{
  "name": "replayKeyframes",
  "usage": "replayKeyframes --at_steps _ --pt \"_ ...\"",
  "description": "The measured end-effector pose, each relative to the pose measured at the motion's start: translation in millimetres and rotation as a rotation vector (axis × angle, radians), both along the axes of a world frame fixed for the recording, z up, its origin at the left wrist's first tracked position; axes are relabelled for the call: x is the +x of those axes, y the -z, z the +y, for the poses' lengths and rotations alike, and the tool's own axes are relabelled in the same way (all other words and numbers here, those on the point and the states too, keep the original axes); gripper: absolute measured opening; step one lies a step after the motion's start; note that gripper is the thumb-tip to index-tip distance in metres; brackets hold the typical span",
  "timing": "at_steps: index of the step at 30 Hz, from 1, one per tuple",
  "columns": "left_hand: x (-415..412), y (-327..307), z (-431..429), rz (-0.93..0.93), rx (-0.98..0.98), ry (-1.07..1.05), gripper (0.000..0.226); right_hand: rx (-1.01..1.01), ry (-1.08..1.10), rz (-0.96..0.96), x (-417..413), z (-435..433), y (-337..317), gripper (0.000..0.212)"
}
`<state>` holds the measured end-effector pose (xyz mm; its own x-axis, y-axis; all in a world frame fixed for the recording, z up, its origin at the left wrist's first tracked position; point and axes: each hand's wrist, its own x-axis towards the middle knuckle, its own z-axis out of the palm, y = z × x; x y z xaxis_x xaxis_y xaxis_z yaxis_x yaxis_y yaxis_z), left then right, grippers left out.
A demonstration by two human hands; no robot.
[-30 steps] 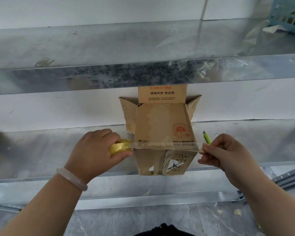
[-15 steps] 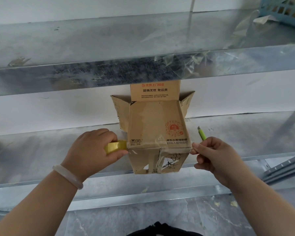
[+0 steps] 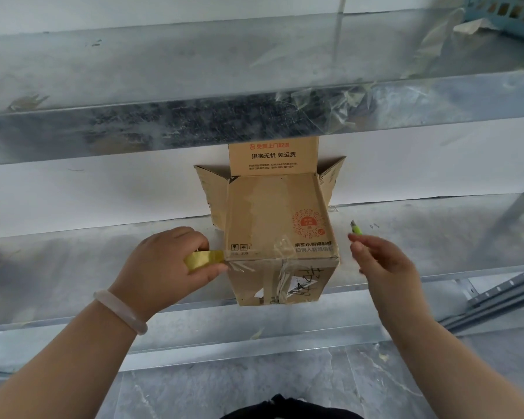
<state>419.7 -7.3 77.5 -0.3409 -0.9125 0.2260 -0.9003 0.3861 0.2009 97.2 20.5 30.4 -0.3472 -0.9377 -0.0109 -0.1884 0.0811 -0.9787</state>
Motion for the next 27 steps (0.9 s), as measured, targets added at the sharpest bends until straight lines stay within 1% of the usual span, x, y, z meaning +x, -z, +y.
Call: replayKeyframes --at_steps 2,3,4,5,11,15,18,20,22,24,25,27 --pt "-0.2 -0.2 -0.3 0.007 0.007 -0.004 0.048 -0.423 -0.159 0.354 4.2 -4.5 -10.7 0.017" --pt "-0.1 -0.4 -0.3 0.011 0.009 -0.005 0.048 -0.574 -0.261 0.509 6.6 -8.4 -10.3 0.023" --pt "0.0 -0.4 -0.4 0.014 0.009 -0.006 0.048 -0.661 -0.333 0.618 8.5 -13.1 -7.6 0.025" --pt "0.1 -0.3 -0.4 0.013 0.009 -0.005 0.049 -0.697 -0.363 0.682 10.0 -17.0 -5.1 0.024" --pt "0.5 1.4 -1.8 0.024 0.012 0.005 0.05 -0.83 -0.301 0.894 5.1 -21.3 7.8 0.022" --pt "-0.8 0.7 -1.2 0.023 0.003 0.009 0.049 -0.858 -0.364 1.014 -3.1 -17.7 8.6 0.028" --pt "-0.1 -0.4 -1.1 0.014 0.009 -0.001 0.05 -0.798 -0.388 1.051 -2.9 -15.9 -6.3 0.031" --pt "0.7 0.5 -1.5 0.011 0.018 -0.01 0.052 -0.769 -0.382 1.048 11.1 -14.9 -22.0 0.033" --pt "0.9 2.0 -1.4 0.012 0.024 -0.015 0.053 -0.745 -0.423 1.085 34.7 -15.4 -32.2 0.034" --pt "1.0 3.1 -1.0 0.015 0.017 -0.019 0.055 -0.716 -0.47 1.148 56.3 -18.1 -29.0 0.036" --pt "1.0 3.1 -1.0 0.015 0.013 -0.02 0.055 -0.712 -0.476 1.151 62.5 -20.0 -24.9 0.034" --pt "0.8 2.9 -1.4 0.012 0.011 -0.017 0.055 -0.747 -0.448 1.097 65.4 -22.9 -16.1 0.028"
